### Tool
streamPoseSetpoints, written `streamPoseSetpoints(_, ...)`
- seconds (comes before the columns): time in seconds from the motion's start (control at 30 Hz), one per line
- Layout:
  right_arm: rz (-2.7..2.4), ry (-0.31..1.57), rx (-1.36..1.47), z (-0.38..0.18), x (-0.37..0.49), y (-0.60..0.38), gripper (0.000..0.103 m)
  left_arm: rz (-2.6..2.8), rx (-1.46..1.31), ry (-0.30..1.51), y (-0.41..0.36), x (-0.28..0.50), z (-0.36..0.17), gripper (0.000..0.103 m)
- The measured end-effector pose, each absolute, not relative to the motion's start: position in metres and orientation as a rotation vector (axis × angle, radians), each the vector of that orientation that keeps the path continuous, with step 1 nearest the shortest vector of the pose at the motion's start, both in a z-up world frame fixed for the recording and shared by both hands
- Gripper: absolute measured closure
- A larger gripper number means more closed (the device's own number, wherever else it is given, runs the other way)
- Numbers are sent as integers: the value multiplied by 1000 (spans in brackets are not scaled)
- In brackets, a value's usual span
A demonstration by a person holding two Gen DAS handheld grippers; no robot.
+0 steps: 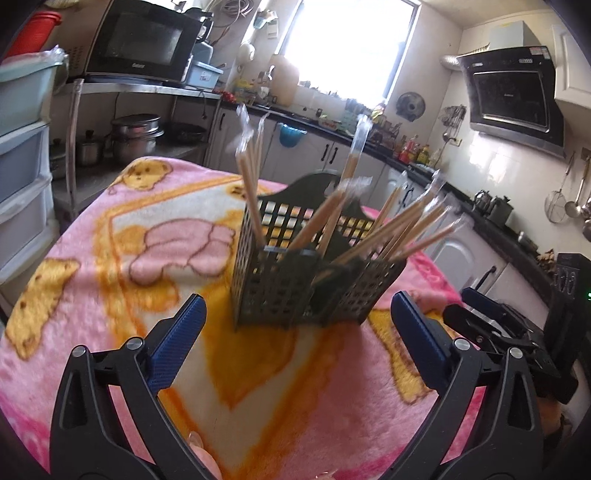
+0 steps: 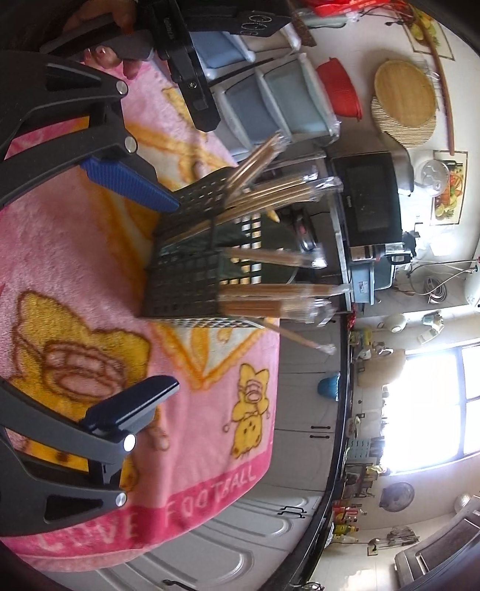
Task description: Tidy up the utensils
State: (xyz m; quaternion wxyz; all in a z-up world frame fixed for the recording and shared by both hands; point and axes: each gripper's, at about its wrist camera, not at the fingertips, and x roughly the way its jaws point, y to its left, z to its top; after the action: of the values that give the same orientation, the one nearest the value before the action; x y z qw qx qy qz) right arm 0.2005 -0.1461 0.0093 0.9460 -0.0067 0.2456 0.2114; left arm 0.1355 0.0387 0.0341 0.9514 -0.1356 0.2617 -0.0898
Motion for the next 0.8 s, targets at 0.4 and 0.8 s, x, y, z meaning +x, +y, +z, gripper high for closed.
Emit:
streamPoseSetpoints(0.4, 349, 322, -11, -11, 176, -159, 7, -107, -214, 498, 27, 126, -2, 11)
streamPoseSetpoints(0.8, 348, 222, -15, -9, 158, -157, 7, -77, -232, 403, 35, 115, 0, 11)
